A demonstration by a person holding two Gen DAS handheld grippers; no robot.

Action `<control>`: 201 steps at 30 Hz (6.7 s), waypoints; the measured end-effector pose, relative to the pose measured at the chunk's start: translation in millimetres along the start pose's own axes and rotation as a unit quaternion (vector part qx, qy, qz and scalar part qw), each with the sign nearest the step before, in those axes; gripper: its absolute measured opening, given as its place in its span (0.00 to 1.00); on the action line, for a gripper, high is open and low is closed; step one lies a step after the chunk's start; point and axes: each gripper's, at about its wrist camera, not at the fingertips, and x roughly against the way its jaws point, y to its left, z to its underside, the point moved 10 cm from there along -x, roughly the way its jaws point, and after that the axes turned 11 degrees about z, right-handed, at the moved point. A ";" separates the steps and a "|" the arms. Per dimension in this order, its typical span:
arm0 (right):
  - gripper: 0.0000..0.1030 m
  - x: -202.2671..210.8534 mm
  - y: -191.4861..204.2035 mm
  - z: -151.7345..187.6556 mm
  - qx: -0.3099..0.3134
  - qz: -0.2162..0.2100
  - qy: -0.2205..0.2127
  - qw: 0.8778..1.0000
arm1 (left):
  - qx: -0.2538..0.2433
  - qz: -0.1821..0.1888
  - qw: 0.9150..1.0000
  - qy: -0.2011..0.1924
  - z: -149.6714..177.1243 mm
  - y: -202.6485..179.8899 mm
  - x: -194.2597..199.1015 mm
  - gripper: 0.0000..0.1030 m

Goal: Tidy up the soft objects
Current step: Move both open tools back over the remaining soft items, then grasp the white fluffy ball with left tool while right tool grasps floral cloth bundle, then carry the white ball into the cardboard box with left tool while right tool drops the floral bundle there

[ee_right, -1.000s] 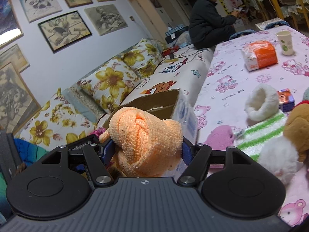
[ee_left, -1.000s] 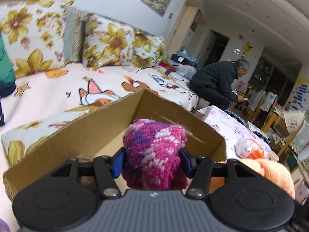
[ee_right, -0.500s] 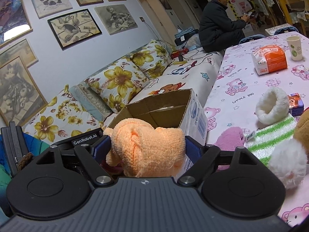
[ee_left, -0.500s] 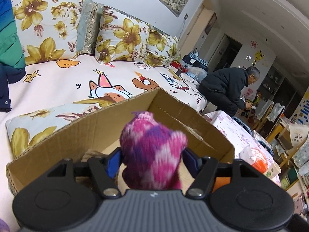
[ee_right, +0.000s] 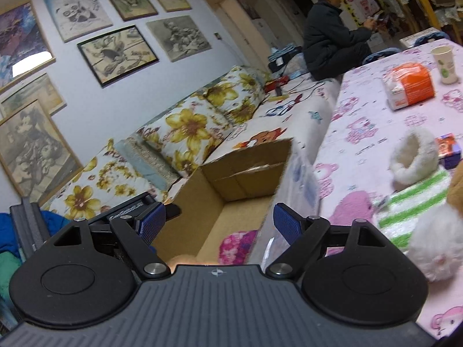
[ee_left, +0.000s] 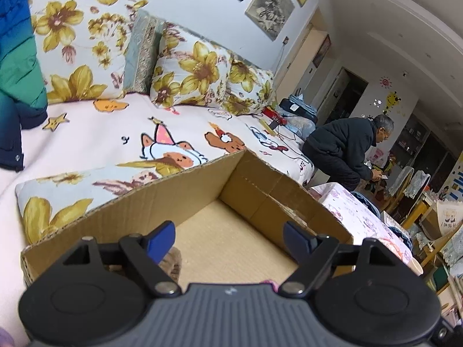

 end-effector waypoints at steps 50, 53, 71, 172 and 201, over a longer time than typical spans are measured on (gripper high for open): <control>1.00 53.7 -123.7 -29.8 -0.030 0.230 -0.085 0.969 | -0.252 0.145 0.957 -0.011 70.3 -149.4 10.4 0.99; 1.00 56.8 -134.1 -30.8 -0.036 0.238 -0.085 0.967 | -0.262 0.156 0.953 0.005 81.9 -157.3 8.4 0.99; 1.00 52.4 -177.0 -14.3 -0.070 0.259 -0.016 0.963 | -0.354 0.207 0.905 0.115 171.7 -194.8 -0.5 0.94; 0.72 -38.9 -3.7 -17.6 0.017 0.063 0.046 0.997 | -0.064 0.086 0.994 -0.005 8.6 -47.8 9.6 0.46; 0.98 5.3 -33.2 -31.6 0.034 0.118 -0.024 0.992 | -0.098 0.047 0.994 -0.020 1.8 -38.1 9.1 0.76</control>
